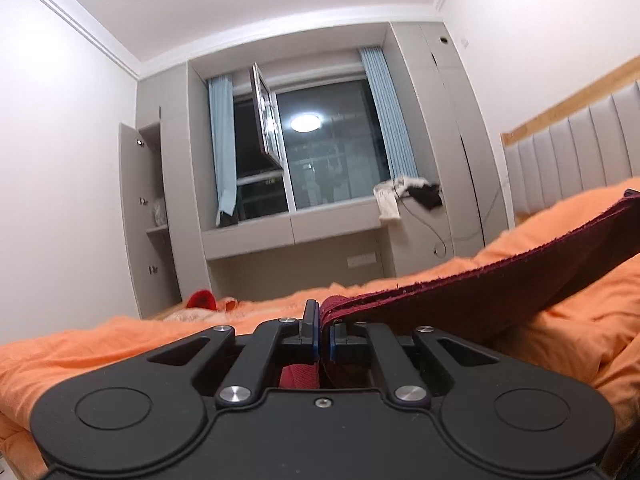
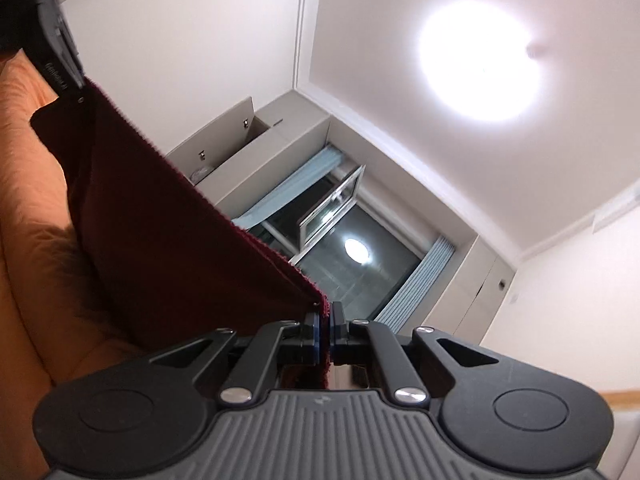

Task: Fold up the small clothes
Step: 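Lift the folded shirt with both tools and carry it across the bed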

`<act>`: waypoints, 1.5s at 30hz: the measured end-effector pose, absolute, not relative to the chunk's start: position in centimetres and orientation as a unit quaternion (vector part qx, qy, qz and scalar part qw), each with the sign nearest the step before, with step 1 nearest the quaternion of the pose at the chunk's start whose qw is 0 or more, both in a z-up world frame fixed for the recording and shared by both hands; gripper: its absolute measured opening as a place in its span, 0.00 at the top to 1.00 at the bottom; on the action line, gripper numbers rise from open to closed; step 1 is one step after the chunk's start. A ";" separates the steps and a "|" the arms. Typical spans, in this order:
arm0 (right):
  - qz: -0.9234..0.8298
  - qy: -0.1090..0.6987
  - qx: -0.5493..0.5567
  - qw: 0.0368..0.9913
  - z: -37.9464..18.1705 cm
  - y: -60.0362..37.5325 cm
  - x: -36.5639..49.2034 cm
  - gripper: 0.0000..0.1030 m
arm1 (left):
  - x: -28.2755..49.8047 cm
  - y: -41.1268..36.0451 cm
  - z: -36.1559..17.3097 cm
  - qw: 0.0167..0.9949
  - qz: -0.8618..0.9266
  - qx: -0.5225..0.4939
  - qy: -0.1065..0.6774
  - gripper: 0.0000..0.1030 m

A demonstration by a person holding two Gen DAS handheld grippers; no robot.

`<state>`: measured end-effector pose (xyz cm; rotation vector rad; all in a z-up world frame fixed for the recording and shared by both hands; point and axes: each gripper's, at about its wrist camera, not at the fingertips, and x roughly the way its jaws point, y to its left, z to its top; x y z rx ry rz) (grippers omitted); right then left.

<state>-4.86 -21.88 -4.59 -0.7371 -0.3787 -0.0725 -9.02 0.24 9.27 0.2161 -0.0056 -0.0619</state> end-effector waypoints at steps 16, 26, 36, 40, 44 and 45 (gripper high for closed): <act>-0.029 -0.193 -0.355 0.914 -3.7 -21.3 0.3 0.96 | -1.6 2.8 8.7 0.992 -0.003 0.111 0.052 0.89; -0.038 -0.169 -0.326 0.929 -1.2 -22.8 10.7 0.96 | 9.9 2.7 13.4 0.998 -0.015 0.046 0.043 0.91; -0.012 -0.081 -0.313 0.946 -0.3 -23.2 26.9 0.96 | 25.7 1.0 13.4 0.992 0.016 0.058 0.109 0.91; -0.003 -0.043 -0.319 0.947 -1.9 -22.7 31.4 0.96 | 30.8 1.2 11.6 0.987 0.024 0.055 0.148 0.91; 0.002 -0.007 -0.323 0.946 -3.6 -22.3 34.3 0.96 | 34.4 1.7 9.5 0.982 0.024 0.042 0.182 0.91; 0.001 0.001 -0.325 0.946 -3.9 -22.3 34.9 0.96 | 35.2 1.7 9.0 0.981 0.022 0.043 0.188 0.91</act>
